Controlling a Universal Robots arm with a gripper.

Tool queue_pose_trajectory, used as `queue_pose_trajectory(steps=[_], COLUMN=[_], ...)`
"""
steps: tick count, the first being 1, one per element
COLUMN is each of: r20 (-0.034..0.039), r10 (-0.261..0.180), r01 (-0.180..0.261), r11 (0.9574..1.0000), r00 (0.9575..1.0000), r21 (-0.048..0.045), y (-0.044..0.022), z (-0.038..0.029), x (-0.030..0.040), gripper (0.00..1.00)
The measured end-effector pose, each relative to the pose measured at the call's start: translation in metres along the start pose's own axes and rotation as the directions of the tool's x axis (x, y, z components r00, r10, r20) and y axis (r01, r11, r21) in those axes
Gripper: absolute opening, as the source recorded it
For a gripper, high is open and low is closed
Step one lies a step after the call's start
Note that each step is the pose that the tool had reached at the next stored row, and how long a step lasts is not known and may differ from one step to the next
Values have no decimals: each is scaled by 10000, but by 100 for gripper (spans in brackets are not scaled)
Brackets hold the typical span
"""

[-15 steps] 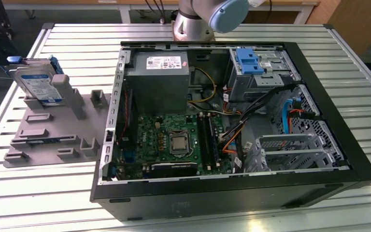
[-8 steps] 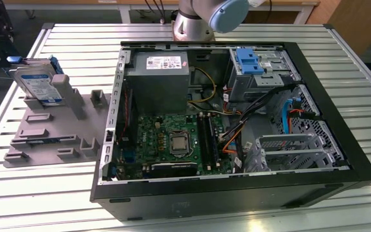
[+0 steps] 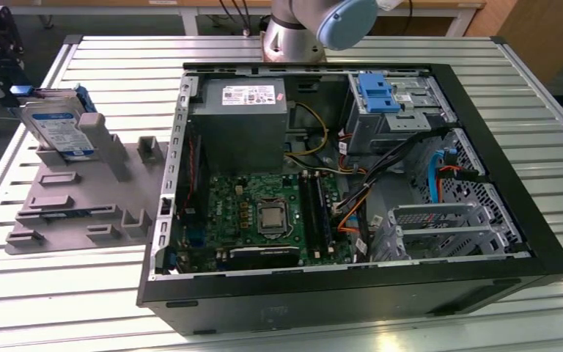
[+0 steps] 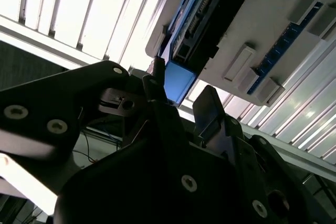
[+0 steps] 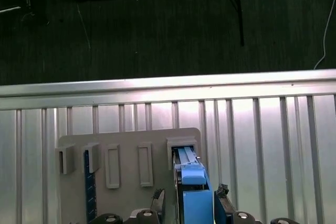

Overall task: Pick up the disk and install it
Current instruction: 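Pick up the disk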

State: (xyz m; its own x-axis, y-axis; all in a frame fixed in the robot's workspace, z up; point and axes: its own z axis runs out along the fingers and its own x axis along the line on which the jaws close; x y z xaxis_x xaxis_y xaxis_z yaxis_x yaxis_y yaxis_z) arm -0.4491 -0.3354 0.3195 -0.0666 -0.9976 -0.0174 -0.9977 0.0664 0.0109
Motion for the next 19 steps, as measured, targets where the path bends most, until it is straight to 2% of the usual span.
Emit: queue_pose_trajectory(steps=[14,19], r20=[0,-2], r10=[0,0], r01=[0,0], r11=[10000,10000], r00=[10000,10000], r21=[2,-2], y=[-2,-2], z=[202,222], x=[3,4], gripper=[49,49])
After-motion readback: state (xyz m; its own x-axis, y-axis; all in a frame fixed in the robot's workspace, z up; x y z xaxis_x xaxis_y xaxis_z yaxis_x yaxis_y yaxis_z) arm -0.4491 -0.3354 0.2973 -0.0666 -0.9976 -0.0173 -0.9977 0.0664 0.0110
